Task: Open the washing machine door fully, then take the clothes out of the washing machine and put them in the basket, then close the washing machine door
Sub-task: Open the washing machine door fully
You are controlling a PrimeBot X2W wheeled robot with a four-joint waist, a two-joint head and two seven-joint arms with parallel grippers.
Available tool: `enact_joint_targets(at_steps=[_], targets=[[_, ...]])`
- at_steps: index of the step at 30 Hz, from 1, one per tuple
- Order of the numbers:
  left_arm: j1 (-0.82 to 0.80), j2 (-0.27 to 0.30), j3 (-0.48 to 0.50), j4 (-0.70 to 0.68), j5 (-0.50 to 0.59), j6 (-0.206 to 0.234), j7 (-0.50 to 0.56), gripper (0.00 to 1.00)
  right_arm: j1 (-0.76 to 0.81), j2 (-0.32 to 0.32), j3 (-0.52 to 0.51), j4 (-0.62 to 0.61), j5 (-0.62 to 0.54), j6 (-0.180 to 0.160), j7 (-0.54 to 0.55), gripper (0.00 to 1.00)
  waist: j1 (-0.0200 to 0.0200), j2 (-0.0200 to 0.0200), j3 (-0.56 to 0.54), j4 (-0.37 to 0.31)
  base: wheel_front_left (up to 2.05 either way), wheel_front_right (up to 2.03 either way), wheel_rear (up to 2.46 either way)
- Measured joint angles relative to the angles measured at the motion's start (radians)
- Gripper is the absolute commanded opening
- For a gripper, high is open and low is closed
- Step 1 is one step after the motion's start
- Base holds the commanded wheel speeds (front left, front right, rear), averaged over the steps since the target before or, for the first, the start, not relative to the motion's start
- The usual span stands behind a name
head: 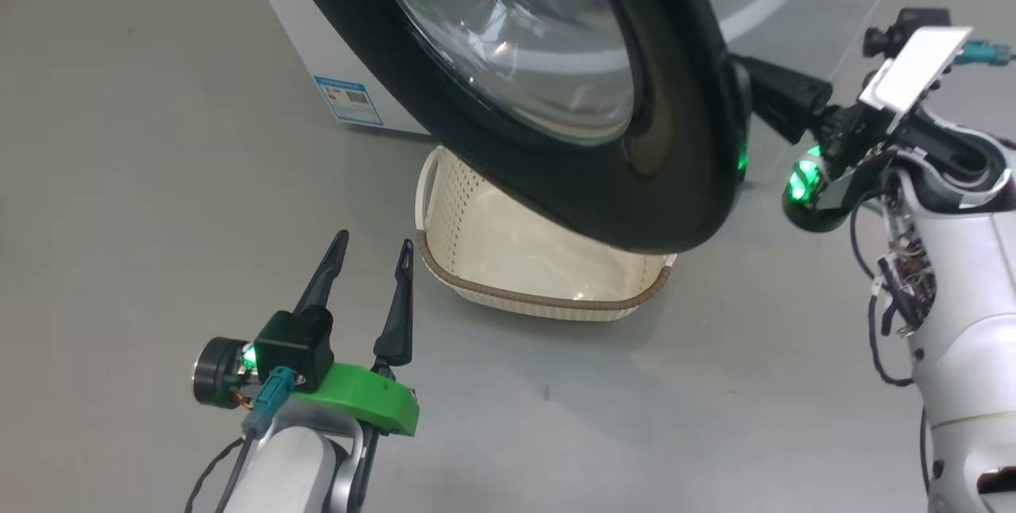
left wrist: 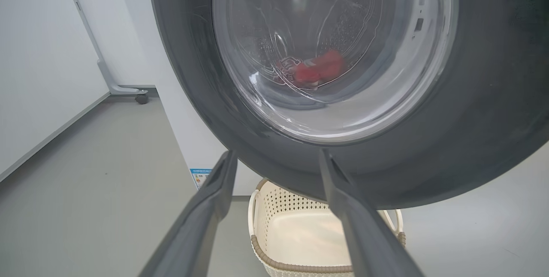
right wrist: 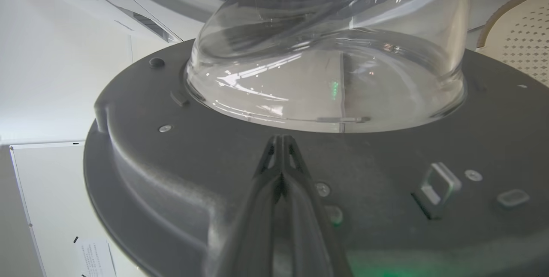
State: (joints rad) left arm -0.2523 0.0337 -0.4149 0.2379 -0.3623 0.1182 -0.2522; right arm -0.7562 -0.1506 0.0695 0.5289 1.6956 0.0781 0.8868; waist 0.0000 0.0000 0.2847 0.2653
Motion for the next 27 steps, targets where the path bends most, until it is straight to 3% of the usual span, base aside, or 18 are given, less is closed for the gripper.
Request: enact_joint_targets(at_steps=[9,27], targets=[[0.015,0.0,-0.002,0.008,0.003,0.0,0.0,1.0,0.073,0.048,0.01,-0.001,0.018,0.008,0.0,0.0,0.0,0.0,-0.059,0.011,0.0,0.0,0.0],[0.06,0.002,-0.01,0.013,0.013,0.0,0.0,1.0,0.2,0.08,0.084,-0.023,0.028,0.016,-0.023,0.0,0.0,0.0001,-0.143,0.077,0.0,0.0,0.0]])
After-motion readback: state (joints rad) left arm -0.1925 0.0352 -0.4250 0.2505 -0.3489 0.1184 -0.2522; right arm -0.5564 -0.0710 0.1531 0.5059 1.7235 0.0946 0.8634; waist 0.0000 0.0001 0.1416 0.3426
